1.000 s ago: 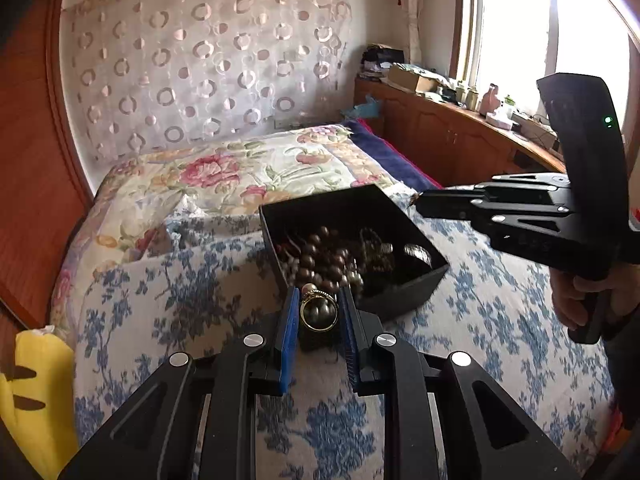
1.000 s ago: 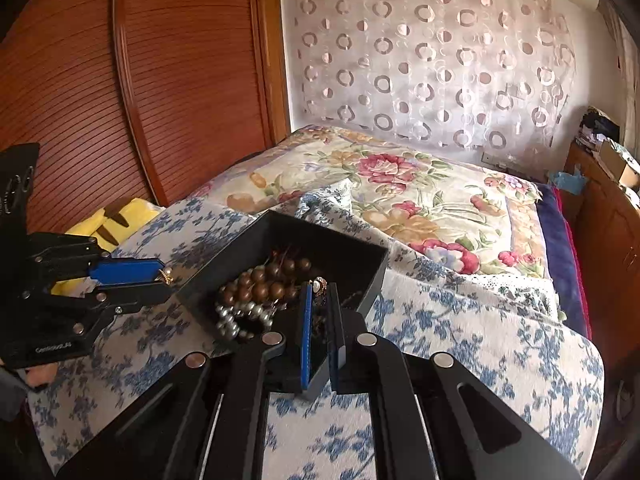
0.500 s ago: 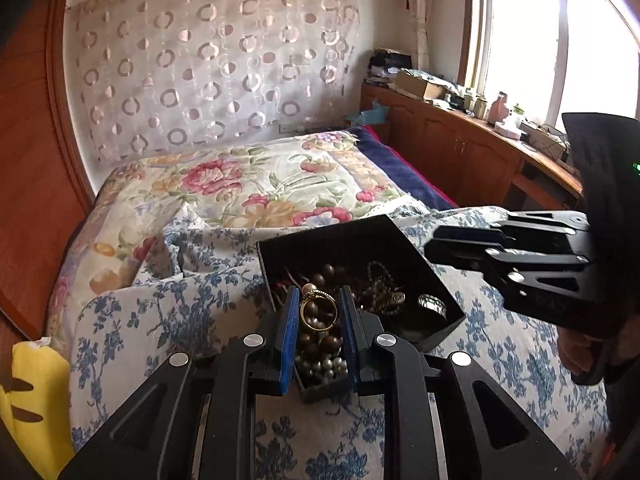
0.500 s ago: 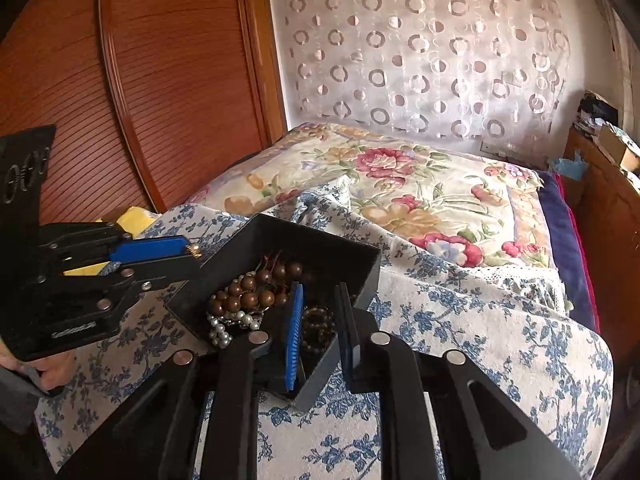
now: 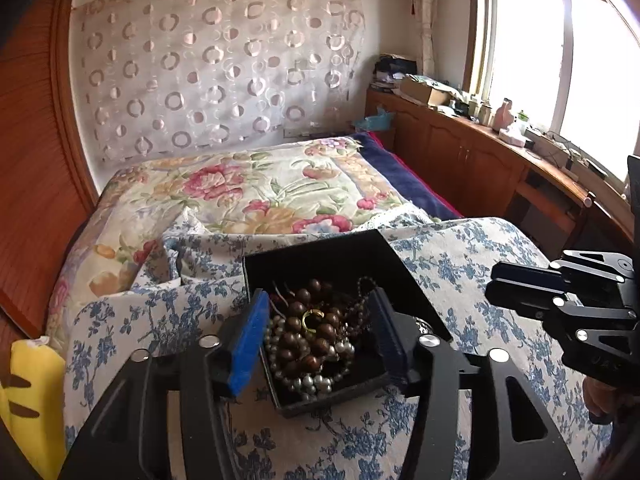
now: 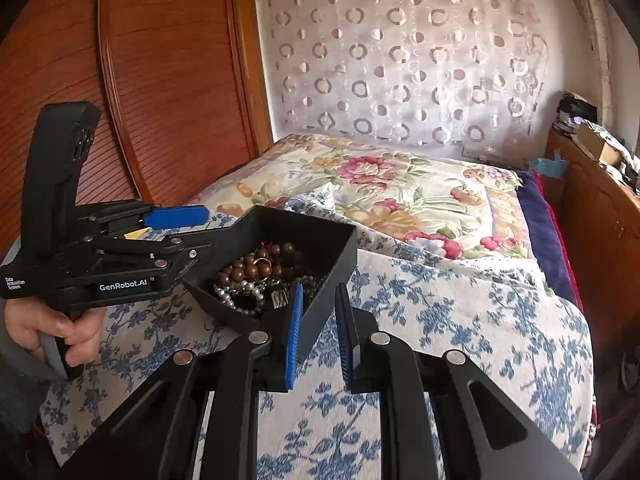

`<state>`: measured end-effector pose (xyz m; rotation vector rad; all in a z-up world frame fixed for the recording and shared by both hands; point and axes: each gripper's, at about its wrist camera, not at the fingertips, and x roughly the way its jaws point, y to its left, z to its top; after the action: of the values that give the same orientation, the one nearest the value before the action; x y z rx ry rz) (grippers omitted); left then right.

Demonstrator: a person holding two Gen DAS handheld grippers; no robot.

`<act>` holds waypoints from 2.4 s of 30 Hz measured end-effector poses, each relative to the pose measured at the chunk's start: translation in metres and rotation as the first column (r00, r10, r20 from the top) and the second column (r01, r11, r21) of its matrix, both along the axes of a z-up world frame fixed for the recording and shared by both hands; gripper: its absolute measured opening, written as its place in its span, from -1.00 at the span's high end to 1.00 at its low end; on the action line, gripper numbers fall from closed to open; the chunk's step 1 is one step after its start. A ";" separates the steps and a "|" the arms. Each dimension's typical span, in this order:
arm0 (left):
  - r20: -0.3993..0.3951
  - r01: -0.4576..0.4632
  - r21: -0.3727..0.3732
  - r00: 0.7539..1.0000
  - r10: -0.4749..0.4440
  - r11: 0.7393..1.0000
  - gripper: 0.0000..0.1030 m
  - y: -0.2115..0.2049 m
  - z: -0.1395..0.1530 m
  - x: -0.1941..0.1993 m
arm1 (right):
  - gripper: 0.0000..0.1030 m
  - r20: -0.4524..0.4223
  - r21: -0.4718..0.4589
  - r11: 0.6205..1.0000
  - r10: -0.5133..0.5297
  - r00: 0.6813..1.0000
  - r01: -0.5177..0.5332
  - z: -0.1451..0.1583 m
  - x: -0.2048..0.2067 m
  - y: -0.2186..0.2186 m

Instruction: Organize jewelry

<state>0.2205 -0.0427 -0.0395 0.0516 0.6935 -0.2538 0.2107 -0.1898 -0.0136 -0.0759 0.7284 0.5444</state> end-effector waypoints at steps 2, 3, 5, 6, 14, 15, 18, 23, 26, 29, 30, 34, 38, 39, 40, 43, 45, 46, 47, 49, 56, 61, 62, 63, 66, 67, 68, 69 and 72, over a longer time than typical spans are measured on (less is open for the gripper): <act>0.007 -0.006 0.004 1.000 0.006 1.000 -0.25 0.001 0.001 -0.008 | 0.64 0.000 0.009 1.000 -0.013 1.000 0.013 0.001 -0.007 -0.003; 0.013 -0.011 0.003 1.000 0.011 1.000 -0.29 0.003 0.002 -0.015 | 0.64 0.001 0.013 1.000 -0.019 1.000 0.019 0.001 -0.011 -0.003; 0.021 -0.023 0.003 1.000 0.023 1.000 -0.56 0.005 0.005 -0.024 | 0.64 0.002 0.016 0.999 -0.032 0.999 0.032 0.001 -0.020 -0.004; 0.028 -0.037 0.005 0.999 0.037 0.999 -0.62 0.007 0.008 -0.030 | 0.64 0.002 0.019 0.999 -0.039 0.999 0.039 0.001 -0.023 -0.004; 0.107 -0.102 -0.005 0.989 0.102 0.995 -0.85 0.025 0.036 -0.078 | 0.45 0.031 0.053 0.994 -0.101 0.994 0.099 0.015 -0.053 -0.009; 0.111 -0.111 0.000 0.988 0.110 0.994 -0.85 0.026 0.039 -0.082 | 0.25 0.045 0.056 0.992 -0.116 0.992 0.113 0.019 -0.058 -0.010; 0.125 -0.127 0.007 0.984 0.125 0.992 -0.85 0.029 0.047 -0.096 | 0.04 0.078 0.071 0.987 -0.148 0.986 0.143 0.029 -0.071 -0.015; 0.146 -0.156 -0.002 0.977 0.155 0.988 -0.85 0.036 0.053 -0.121 | -0.61 0.124 0.091 0.978 -0.200 0.972 0.189 0.044 -0.091 -0.023; 0.151 -0.166 -0.006 0.975 0.165 0.986 -0.85 0.040 0.055 -0.137 | -0.91 0.147 0.105 0.973 -0.218 0.965 0.204 0.050 -0.103 -0.028; 0.153 -0.178 -0.005 0.972 0.177 0.984 -0.85 0.044 0.055 -0.149 | -0.95 0.165 0.102 0.970 -0.236 0.958 0.222 0.053 -0.112 -0.031; 0.152 -0.182 -0.006 0.972 0.180 0.983 -0.85 0.044 0.055 -0.151 | -0.95 0.166 0.101 0.968 -0.242 0.956 0.228 0.053 -0.113 -0.032; 0.159 -0.194 -0.012 0.968 0.194 0.981 -0.85 0.049 0.056 -0.160 | -0.95 0.166 0.104 0.966 -0.251 0.954 0.236 0.053 -0.117 -0.034; 0.168 -0.202 -0.016 0.965 0.202 0.979 -0.85 0.050 0.058 -0.162 | -0.95 0.166 0.108 0.966 -0.252 0.953 0.237 0.053 -0.119 -0.035; 0.171 -0.207 -0.012 0.963 0.206 0.978 -0.85 0.050 0.058 -0.163 | -0.95 0.166 0.107 0.966 -0.251 0.954 0.236 0.052 -0.121 -0.034; 0.173 -0.207 -0.012 0.963 0.206 0.978 -0.85 0.050 0.058 -0.163 | -0.95 0.166 0.104 0.966 -0.251 0.954 0.236 0.052 -0.120 -0.034; 0.171 -0.205 -0.016 0.964 0.205 0.979 -0.85 0.050 0.057 -0.164 | -0.95 0.164 0.106 0.967 -0.249 0.954 0.234 0.052 -0.120 -0.034; 0.172 -0.205 -0.014 0.964 0.204 0.979 -0.85 0.050 0.057 -0.164 | -0.95 0.167 0.103 0.966 -0.250 0.954 0.235 0.052 -0.123 -0.034; 0.171 -0.205 -0.013 0.964 0.204 0.979 -0.85 0.050 0.057 -0.163 | -0.95 0.165 0.105 0.967 -0.249 0.954 0.234 0.052 -0.122 -0.033; 0.170 -0.205 -0.012 0.964 0.204 0.979 -0.85 0.049 0.057 -0.163 | -0.95 0.164 0.105 0.967 -0.248 0.955 0.233 0.052 -0.122 -0.033; 0.167 -0.204 -0.014 0.965 0.203 0.979 -0.85 0.049 0.057 -0.163 | -0.95 0.164 0.105 0.966 -0.250 0.954 0.235 0.052 -0.123 -0.033; 0.166 -0.203 -0.015 0.965 0.202 0.979 -0.85 0.048 0.054 -0.165 | -0.95 0.165 0.105 0.966 -0.249 0.954 0.234 0.052 -0.123 -0.033; 0.166 -0.203 -0.015 0.965 0.203 0.979 -0.85 0.048 0.054 -0.165 | -0.95 0.163 0.107 0.967 -0.247 0.955 0.232 0.052 -0.128 -0.031; 0.165 -0.202 -0.015 0.965 0.202 0.979 -0.85 0.048 0.054 -0.164 | -0.95 0.163 0.107 0.967 -0.248 0.955 0.233 0.051 -0.129 -0.032; 0.165 -0.201 -0.016 0.966 0.201 0.979 -0.85 0.048 0.054 -0.165 | -0.95 0.163 0.108 0.967 -0.248 0.955 0.232 0.052 -0.131 -0.033; 0.163 -0.201 -0.015 0.966 0.201 0.979 -0.85 0.046 0.052 -0.165 | -0.95 0.163 0.106 0.967 -0.247 0.955 0.232 0.051 -0.131 -0.033; 0.163 -0.200 -0.016 0.966 0.199 0.980 -0.85 0.046 0.053 -0.165 | -0.95 0.163 0.107 0.967 -0.247 0.955 0.232 0.052 -0.130 -0.032; 0.163 -0.200 -0.016 0.966 0.199 0.980 -0.85 0.046 0.053 -0.165 | -0.95 0.163 0.108 0.967 -0.247 0.955 0.232 0.051 -0.131 -0.032; 0.163 -0.200 -0.015 0.966 0.199 0.980 -0.85 0.045 0.052 -0.166 | -0.95 0.163 0.108 0.967 -0.246 0.955 0.231 0.051 -0.131 -0.032; 0.163 -0.200 -0.015 0.966 0.200 0.980 -0.85 0.045 0.052 -0.166 | -0.95 0.163 0.107 0.967 -0.245 0.956 0.230 0.051 -0.131 -0.032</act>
<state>0.0550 0.0027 0.0125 0.0032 0.5305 -0.0541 0.0799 -0.2223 0.0376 0.0452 0.5320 0.3332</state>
